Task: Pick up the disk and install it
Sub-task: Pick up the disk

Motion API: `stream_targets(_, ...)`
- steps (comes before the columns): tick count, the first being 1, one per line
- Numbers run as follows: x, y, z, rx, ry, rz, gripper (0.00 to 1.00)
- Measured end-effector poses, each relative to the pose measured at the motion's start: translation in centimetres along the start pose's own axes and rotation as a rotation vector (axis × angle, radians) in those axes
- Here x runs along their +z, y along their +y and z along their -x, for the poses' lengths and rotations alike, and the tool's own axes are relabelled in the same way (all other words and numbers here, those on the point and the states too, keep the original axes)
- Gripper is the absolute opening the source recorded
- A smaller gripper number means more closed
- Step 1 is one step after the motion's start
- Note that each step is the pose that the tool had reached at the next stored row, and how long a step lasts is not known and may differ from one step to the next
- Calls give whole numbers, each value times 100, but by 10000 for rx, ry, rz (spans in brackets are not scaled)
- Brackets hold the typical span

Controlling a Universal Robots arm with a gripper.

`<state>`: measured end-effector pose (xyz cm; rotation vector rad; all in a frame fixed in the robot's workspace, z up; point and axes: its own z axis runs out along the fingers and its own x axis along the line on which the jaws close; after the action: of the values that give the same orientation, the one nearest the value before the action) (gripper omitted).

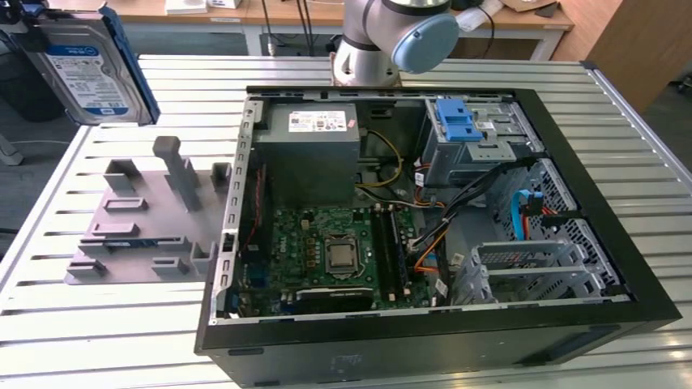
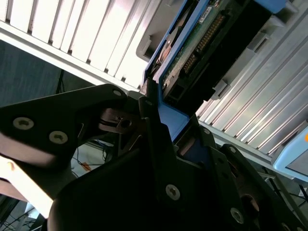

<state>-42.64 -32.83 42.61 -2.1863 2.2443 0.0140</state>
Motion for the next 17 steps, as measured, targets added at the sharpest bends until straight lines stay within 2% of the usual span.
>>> stream_targets(17,-183,0,2,0,0,-2,36)
